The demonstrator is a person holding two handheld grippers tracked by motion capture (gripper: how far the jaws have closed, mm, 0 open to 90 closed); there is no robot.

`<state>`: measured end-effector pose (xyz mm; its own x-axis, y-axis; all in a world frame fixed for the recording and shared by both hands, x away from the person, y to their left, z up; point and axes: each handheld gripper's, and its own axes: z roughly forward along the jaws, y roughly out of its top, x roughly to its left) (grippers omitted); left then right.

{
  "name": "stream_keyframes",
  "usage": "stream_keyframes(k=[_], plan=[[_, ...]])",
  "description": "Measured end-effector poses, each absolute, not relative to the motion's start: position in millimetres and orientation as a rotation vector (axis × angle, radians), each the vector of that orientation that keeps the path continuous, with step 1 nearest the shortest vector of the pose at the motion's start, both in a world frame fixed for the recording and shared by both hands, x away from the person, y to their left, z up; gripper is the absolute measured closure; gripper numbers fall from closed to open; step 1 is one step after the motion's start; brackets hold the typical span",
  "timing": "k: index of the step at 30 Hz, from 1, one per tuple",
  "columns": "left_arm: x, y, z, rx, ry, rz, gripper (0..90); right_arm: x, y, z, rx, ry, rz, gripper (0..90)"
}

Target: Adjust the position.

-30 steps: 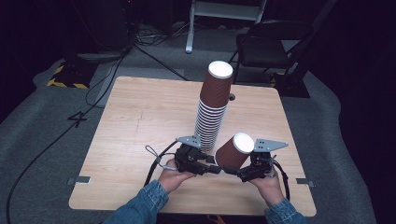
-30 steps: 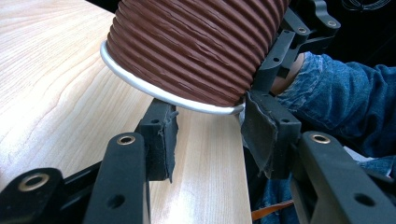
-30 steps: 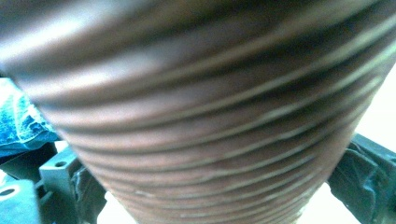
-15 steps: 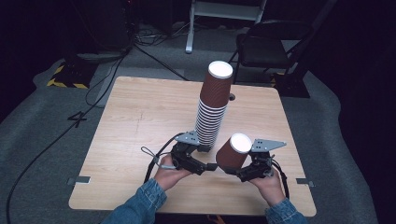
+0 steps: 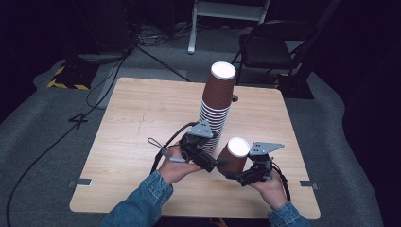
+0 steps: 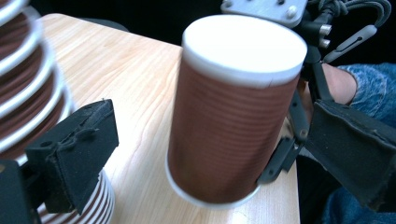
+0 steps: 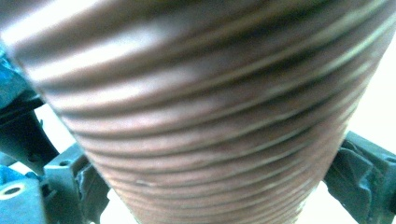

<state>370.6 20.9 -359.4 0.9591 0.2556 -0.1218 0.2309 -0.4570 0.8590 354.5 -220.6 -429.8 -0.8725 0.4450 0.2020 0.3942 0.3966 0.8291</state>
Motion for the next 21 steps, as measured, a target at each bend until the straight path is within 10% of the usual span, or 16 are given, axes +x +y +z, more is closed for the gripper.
stream_keyframes(k=[21], plan=[[373,-7,-355,2.132,0.240,-0.014,15.0,352,-208,-434,0.736,2.670,1.430,7.3]])
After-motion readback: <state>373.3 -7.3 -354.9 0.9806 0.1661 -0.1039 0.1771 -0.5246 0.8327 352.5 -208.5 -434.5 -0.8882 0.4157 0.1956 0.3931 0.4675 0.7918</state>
